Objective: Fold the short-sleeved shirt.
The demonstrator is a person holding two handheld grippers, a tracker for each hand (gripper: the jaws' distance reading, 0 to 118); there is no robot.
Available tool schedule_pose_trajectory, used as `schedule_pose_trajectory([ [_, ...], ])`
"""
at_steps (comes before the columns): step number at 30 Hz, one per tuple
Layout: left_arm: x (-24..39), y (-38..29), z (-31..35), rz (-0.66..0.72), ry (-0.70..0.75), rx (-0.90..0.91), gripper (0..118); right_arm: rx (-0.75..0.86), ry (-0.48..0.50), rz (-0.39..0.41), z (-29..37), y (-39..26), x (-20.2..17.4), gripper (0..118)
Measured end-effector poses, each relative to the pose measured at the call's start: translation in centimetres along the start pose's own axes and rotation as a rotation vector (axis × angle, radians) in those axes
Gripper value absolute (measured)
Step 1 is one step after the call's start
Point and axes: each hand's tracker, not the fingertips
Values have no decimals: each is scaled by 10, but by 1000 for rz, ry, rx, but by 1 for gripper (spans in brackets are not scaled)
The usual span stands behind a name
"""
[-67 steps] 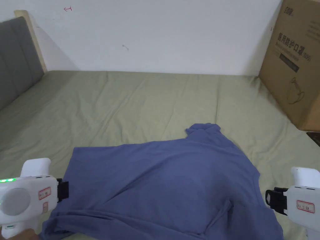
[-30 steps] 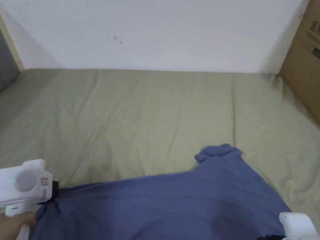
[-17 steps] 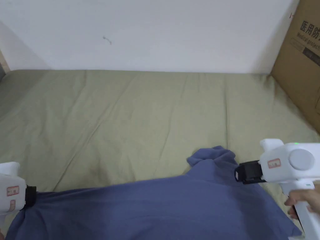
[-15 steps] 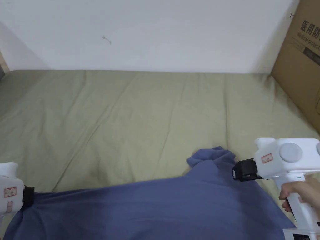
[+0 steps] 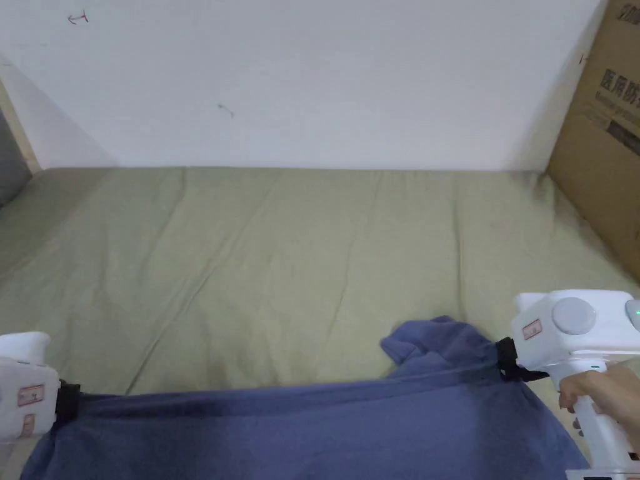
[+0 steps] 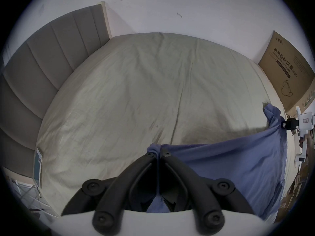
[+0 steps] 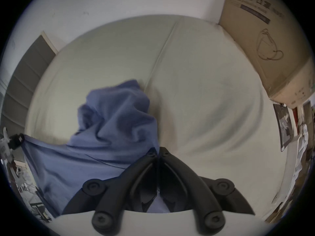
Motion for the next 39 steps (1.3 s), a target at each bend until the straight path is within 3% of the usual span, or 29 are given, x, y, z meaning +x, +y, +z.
schedule_pose_trajectory([
  [7,14,36,85,-34,-10,170,1,170,78,-18,128,0,4,0],
  [11,27,63,144,-46,-13,283,1,284,27,28,204,2,1,0],
  [18,53,130,226,-95,-17,424,1,464,15,-49,328,33,12,0],
  [24,74,228,247,-81,48,554,1,549,30,-180,386,100,21,0],
  [31,120,310,281,-160,170,663,1,665,-49,-177,450,170,8,0],
  [33,121,324,292,-112,141,730,1,730,-47,-210,468,176,3,0],
  [36,126,344,301,-189,208,728,1,751,-53,-181,488,181,-2,0],
  [39,129,342,308,-168,230,780,1,773,-50,-166,493,178,-4,0],
])
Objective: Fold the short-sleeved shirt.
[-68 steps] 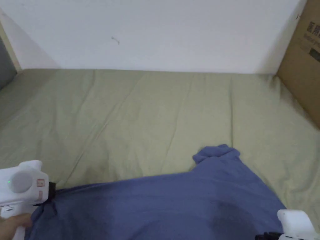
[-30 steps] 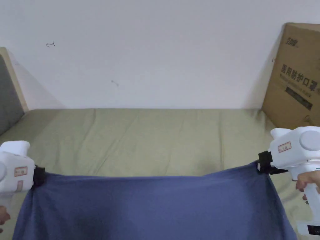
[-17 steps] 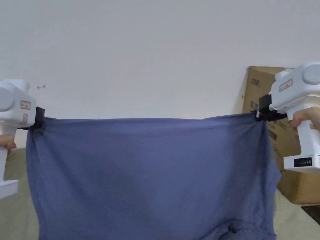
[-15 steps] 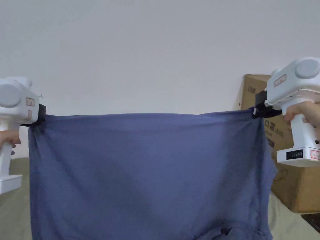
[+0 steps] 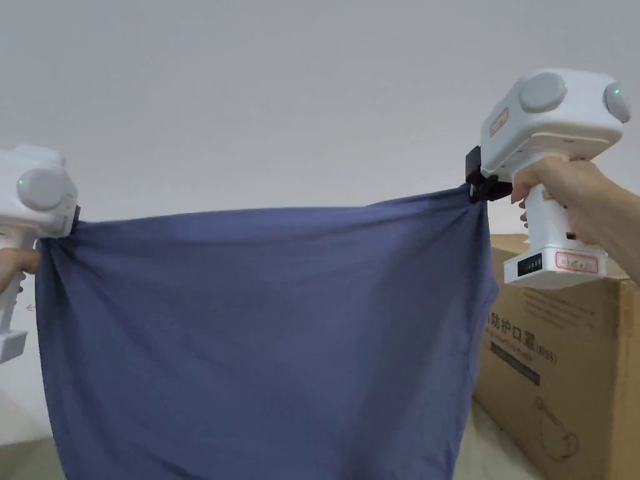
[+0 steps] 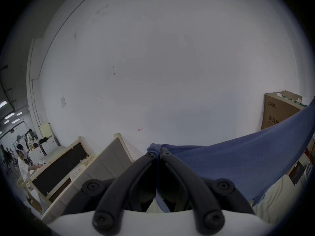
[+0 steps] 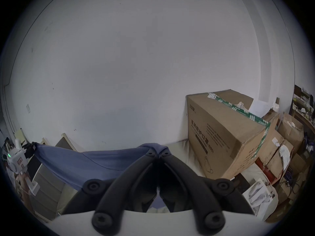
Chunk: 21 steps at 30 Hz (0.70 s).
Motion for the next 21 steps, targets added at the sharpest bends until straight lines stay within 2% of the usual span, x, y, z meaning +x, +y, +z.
schedule_pose_trajectory([
  [3,-2,-15,-1,77,-18,10,1,2,-1,28,-3,-11,0,0],
  [8,19,-85,-32,3,-24,-138,1,-100,0,62,-43,-58,3,0],
  [11,34,-147,-68,20,-44,-241,1,-200,-26,98,-86,-106,3,0],
  [17,74,-300,-125,35,-88,-501,1,-448,-69,77,-188,-237,20,0],
  [21,99,-394,-134,51,-94,-659,1,-606,-82,51,-238,-327,35,0],
])
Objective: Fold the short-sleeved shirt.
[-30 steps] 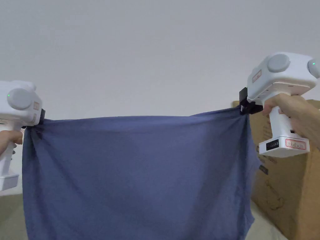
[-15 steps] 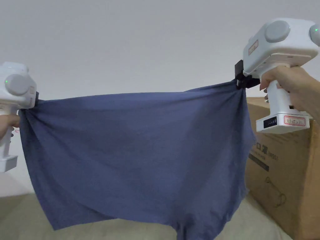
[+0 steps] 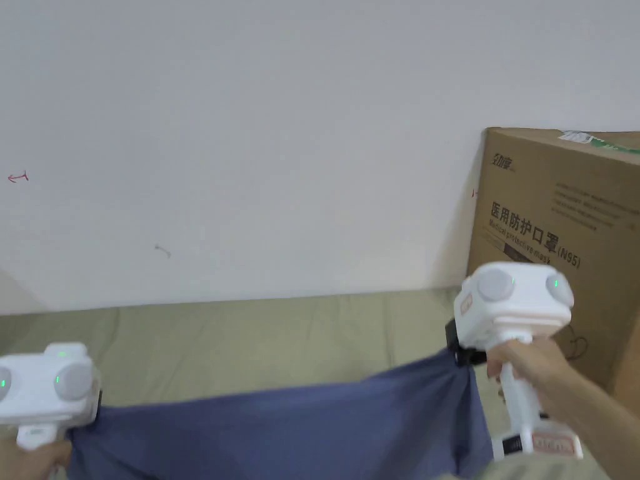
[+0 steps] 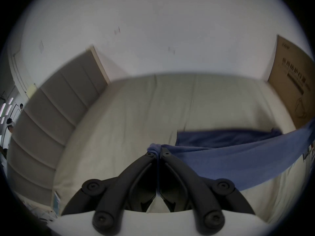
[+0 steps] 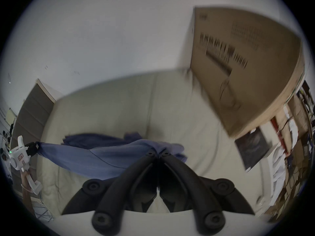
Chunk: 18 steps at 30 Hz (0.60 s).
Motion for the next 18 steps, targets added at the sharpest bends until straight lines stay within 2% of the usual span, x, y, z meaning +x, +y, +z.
schedule_pose_trajectory([
  [4,9,-52,-37,-20,-13,-92,1,-120,-18,-8,-66,-40,8,0],
  [7,-1,-70,-59,-40,-22,-105,1,-143,-26,13,-79,-62,13,0],
  [9,-9,-76,-54,-31,-48,-85,1,-134,-27,6,-77,-70,19,0],
  [13,-27,-91,-23,5,-101,-29,1,-89,31,-27,-50,-97,29,0],
  [18,-41,-142,51,-53,-152,29,1,16,42,48,0,-153,37,0],
])
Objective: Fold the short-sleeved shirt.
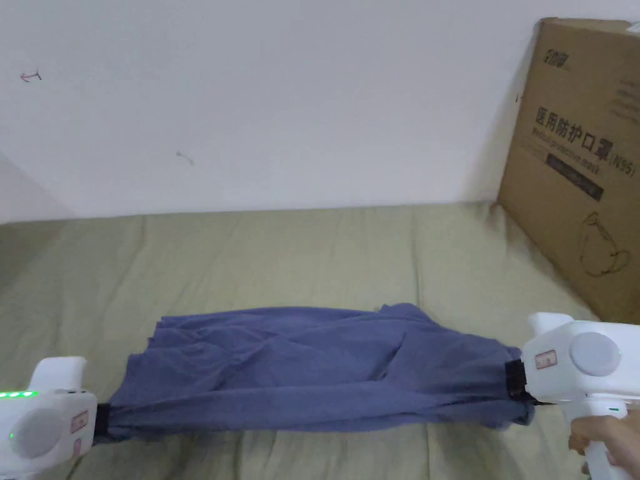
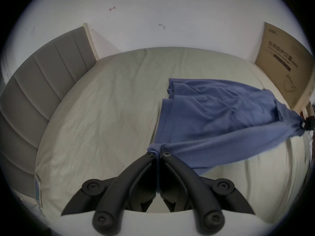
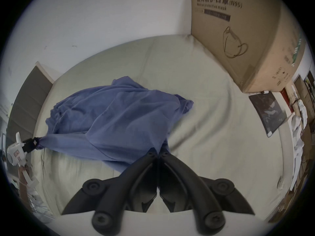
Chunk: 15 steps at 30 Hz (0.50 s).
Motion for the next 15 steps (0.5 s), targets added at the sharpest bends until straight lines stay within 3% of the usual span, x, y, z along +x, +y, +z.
schedule_pose_trajectory([
  [5,-14,-63,69,-35,-47,10,1,19,19,-28,56,-77,7,0],
  [10,-15,-134,128,-58,-29,2,1,81,-43,37,113,-167,4,0],
  [15,-32,-201,160,-32,-31,-36,1,14,-22,-36,142,-244,19,0],
])
